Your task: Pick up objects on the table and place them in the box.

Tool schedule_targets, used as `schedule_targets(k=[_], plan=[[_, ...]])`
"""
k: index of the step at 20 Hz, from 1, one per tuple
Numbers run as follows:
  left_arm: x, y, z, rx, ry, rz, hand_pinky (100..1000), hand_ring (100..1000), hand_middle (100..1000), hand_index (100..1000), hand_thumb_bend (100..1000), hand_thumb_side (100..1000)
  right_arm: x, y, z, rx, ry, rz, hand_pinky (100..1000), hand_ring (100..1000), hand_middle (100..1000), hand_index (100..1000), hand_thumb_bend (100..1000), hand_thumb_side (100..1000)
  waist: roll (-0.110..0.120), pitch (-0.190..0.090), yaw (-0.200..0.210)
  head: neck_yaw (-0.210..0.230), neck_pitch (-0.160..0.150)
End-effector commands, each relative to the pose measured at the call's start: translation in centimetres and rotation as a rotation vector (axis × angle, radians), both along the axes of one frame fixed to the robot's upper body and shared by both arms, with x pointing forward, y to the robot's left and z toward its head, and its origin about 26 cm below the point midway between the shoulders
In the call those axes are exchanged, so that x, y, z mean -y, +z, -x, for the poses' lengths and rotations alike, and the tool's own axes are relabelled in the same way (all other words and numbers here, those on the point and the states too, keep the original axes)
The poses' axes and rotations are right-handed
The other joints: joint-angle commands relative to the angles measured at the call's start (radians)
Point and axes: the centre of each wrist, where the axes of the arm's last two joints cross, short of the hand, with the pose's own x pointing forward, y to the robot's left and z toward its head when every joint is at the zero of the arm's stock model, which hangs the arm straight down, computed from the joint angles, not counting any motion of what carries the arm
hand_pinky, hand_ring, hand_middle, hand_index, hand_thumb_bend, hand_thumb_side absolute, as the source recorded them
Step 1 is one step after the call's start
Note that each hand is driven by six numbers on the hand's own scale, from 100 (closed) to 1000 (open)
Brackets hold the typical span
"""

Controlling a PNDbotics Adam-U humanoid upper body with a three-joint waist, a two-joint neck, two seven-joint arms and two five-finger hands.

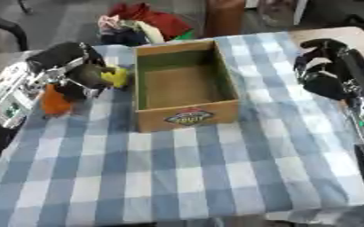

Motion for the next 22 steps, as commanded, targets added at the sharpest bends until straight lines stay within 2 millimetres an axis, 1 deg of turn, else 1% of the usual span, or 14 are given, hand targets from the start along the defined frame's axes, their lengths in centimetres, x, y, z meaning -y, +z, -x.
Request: schedule_targets(k=[1,3,5,7,9,10,12,13,15,16,18,20,22], plan=[[0.1,3.4,-0.1,0.082,-0.017,-0.008,645,447,376,531,100,117,-0.4,0.7,-0.3,0.008,0.032,0.032,581,771,491,753,100,123,-0.003,-0.019,-0.006,0.006,-0.006],[1.2,4.1,-0.3,0.104,-0.044,-0.002,646,452,379,532,100,116,-1.0,0.4,-0.4,-0.006,0.065,0.048,580,770,489,753,100,123,-0.002,-0.02,-0.015,0.013,-0.008],[2.8,4.5,-0.6,0.121,-0.082,0.004,651,458,386,538,100,116,-1.8,0.2,-0.6,-0.016,0.103,0.062,580,769,489,752,100,122,0.0,-0.02,-0.029,0.022,-0.011],[4.5,4.7,-0.8,0.136,-0.121,0.013,653,461,390,539,100,115,-2.8,0.2,-0.8,-0.02,0.149,0.079,581,769,489,753,100,119,0.001,-0.019,-0.046,0.028,-0.013],[6.0,4.5,-1.1,0.138,-0.154,0.021,656,467,398,545,100,114,-4.0,0.1,-1.0,-0.023,0.199,0.099,582,770,490,753,100,118,0.002,-0.017,-0.065,0.037,-0.017],[6.7,4.1,-1.2,0.133,-0.169,0.022,658,473,404,551,100,114,-4.5,0.1,-1.1,-0.023,0.221,0.107,582,770,490,753,100,118,0.003,-0.016,-0.073,0.041,-0.019],[7.7,3.2,-1.6,0.113,-0.194,0.015,665,505,443,580,100,112,-5.2,0.1,-1.3,-0.025,0.253,0.119,581,769,489,752,100,118,0.005,-0.014,-0.087,0.044,-0.022],[8.0,2.8,-1.7,0.104,-0.202,0.01,673,534,473,603,100,111,-5.4,0.1,-1.3,-0.026,0.263,0.121,581,769,489,752,100,118,0.005,-0.014,-0.091,0.044,-0.024],[8.6,1.2,-2.0,0.063,-0.22,-0.005,698,600,536,650,100,120,-6.0,0.0,-1.4,-0.03,0.287,0.13,582,769,489,751,100,119,0.006,-0.014,-0.102,0.046,-0.027],[8.8,0.4,-2.1,0.039,-0.23,-0.01,708,634,572,675,109,116,-6.2,-0.1,-1.4,-0.032,0.297,0.135,582,768,489,751,100,119,0.006,-0.013,-0.106,0.046,-0.028],[9.1,-0.9,-2.2,-0.007,-0.249,-0.036,727,694,638,724,163,110,-6.4,-0.2,-1.4,-0.037,0.309,0.14,582,768,488,751,100,121,0.007,-0.013,-0.112,0.046,-0.03],[9.2,-1.6,-2.2,-0.043,-0.268,-0.065,730,706,661,738,178,108,-6.5,-0.4,-1.4,-0.041,0.315,0.143,581,768,487,751,100,122,0.008,-0.013,-0.114,0.044,-0.031],[9.2,-1.8,-2.2,-0.056,-0.277,-0.077,731,710,675,743,196,104,-6.4,-0.5,-1.4,-0.044,0.313,0.143,581,767,486,750,100,122,0.008,-0.013,-0.114,0.041,-0.032]])
